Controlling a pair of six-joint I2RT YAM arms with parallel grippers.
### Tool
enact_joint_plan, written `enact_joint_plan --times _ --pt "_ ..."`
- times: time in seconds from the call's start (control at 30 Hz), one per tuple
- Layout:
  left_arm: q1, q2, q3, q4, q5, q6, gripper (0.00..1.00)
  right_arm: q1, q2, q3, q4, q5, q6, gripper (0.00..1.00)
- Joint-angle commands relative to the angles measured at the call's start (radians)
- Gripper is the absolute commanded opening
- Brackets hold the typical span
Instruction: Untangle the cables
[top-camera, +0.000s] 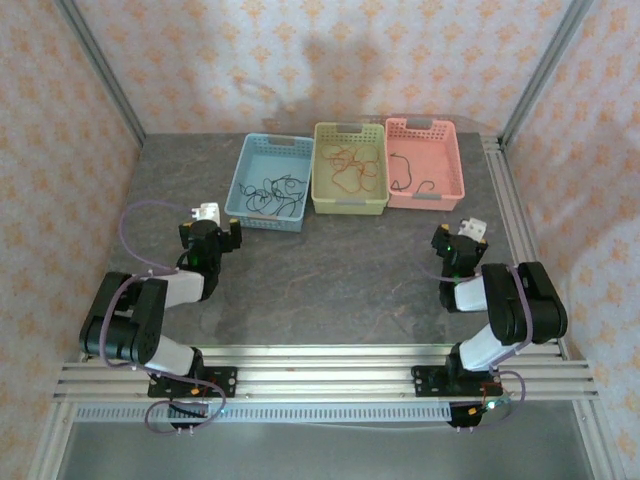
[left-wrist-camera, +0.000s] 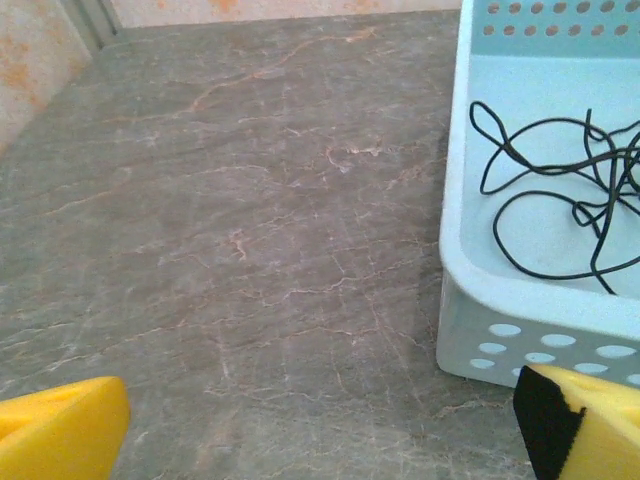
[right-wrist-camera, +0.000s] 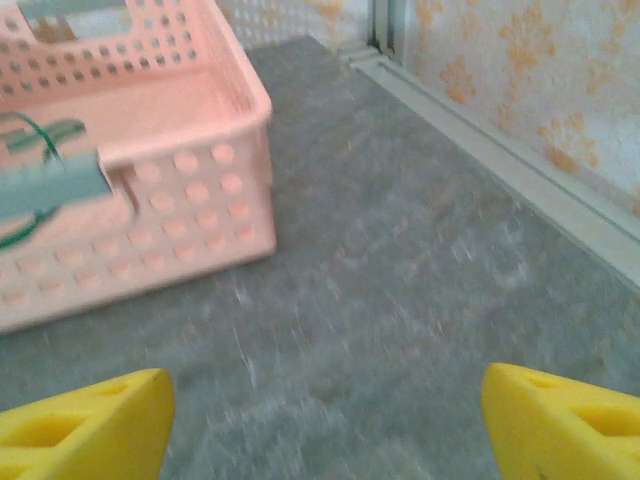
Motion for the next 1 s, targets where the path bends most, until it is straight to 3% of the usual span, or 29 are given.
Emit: enact_joint_plan --times 0.0,0.07,0.1,0.97 --pt "0.038 0.023 0.005 0.066 0.064 -0.003 1.0 0.001 -0.028 0.099 -0.155 -0.015 0.015 0.84" --pt "0.043 0.02 0.009 0.052 0.073 -0.007 1.0 0.009 0.008 0.071 -0.033 -0.006 0.001 0.84" --pt "0.043 0.017 0.011 0.046 0.074 -0.008 1.0 0.01 -0.011 0.076 -0.077 -0.005 0.003 0.99" --pt "0.042 0.018 0.009 0.047 0.072 -0.007 1.0 0.003 -0.006 0.095 -0.1 -0.119 -0.03 0.99"
